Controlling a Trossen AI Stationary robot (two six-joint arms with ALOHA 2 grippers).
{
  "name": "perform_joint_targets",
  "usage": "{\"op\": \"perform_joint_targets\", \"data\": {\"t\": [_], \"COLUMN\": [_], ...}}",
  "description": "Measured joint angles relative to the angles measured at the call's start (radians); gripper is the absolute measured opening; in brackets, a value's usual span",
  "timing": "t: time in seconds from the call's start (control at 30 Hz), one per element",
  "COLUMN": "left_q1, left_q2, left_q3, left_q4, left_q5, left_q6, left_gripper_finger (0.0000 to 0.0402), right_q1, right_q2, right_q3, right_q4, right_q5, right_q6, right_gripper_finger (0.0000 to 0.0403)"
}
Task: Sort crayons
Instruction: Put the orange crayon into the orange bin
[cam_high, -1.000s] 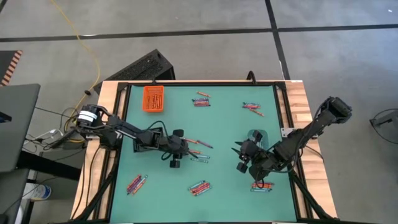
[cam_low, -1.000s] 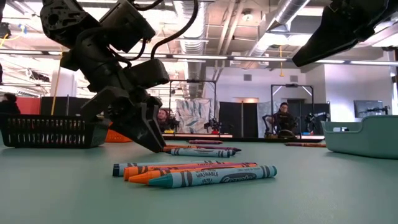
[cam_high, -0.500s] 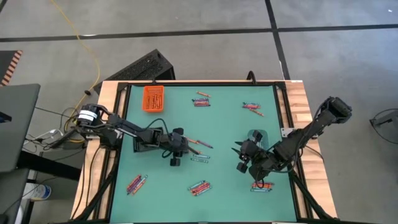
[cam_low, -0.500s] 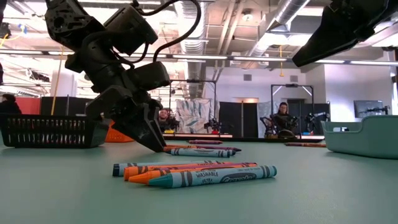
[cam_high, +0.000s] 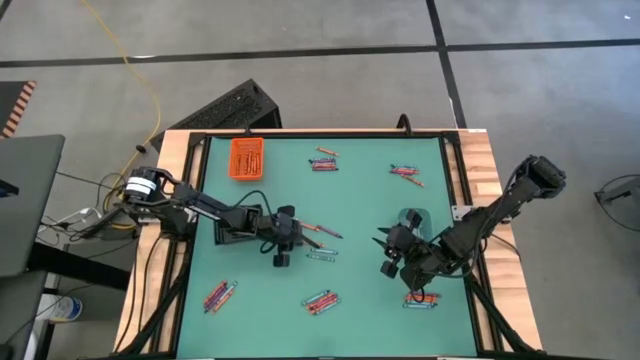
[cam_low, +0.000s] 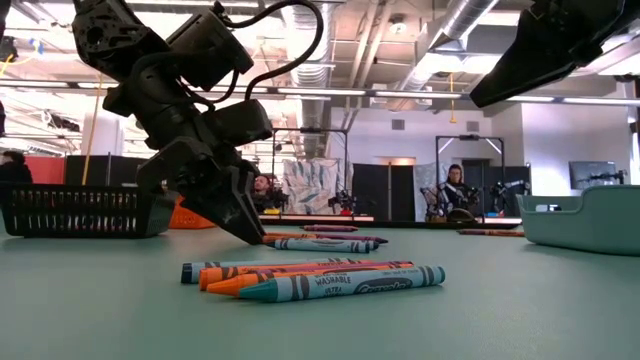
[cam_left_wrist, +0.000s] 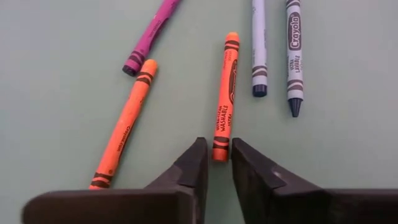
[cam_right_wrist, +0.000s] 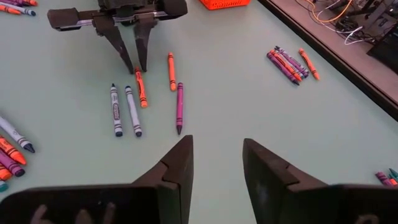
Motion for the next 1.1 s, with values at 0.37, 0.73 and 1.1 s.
{"op": "perform_joint_targets", "data": {"t": [0.37, 0.73, 1.1], "left_q1": [-0.001, 0.001, 0.021], "left_q2": [0.0, -0.021, -0.23], "left_q3": [0.0, 0.092, 0.177], "left_q4": [0.002, -0.057, -0.458], "left_q5": [-0.023, -0.038, -0.376], "left_q6": [0.0, 0.071, 0.104], "left_gripper_finger": [0.0008, 0.0007, 0.0007], "right_q1": [0.0, -0.001, -0.001], "right_q2": [0.0, 0.0, 0.001], "right_q3": [0.0, 0.0, -0.003], "right_q4": [0.0, 0.002, 0.013], "right_q5": [0.0, 0.0, 0.002], "right_q6": [0.0, 0.002, 0.003], "right_gripper_finger": [0.0132, 0.0132, 0.0132]}}
